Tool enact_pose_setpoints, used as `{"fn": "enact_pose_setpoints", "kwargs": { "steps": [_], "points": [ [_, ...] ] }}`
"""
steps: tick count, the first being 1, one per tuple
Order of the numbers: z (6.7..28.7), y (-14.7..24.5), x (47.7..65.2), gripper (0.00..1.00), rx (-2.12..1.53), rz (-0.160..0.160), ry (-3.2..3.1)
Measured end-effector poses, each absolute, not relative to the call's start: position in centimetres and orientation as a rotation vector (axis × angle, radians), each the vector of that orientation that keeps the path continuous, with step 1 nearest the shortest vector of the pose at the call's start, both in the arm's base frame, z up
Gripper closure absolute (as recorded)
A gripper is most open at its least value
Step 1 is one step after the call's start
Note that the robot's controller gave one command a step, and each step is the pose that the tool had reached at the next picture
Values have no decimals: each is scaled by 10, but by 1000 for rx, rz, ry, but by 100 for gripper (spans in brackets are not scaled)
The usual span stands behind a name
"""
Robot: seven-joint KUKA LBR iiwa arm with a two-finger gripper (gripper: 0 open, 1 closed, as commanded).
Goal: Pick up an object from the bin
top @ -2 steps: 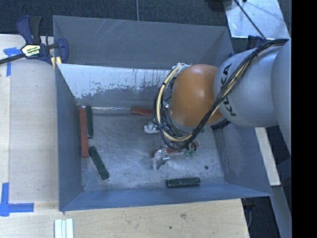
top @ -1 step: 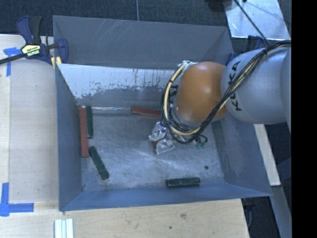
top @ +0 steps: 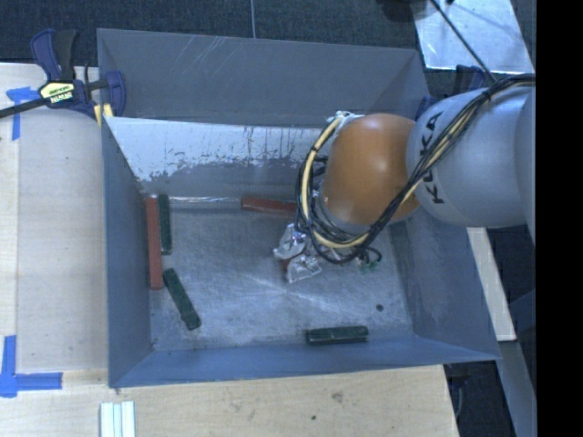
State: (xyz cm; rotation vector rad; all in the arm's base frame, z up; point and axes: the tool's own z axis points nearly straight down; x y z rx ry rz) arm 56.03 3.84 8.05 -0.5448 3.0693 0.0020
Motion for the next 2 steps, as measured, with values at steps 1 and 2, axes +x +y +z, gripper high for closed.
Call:
{"fn": "enact_pose_setpoints", "kwargs": {
  "steps": [1,2],
  "points": [
    [114,35,559,100,-529,2,3101],
    [219,29,566,100,-588,1,3083]
  ]
}}
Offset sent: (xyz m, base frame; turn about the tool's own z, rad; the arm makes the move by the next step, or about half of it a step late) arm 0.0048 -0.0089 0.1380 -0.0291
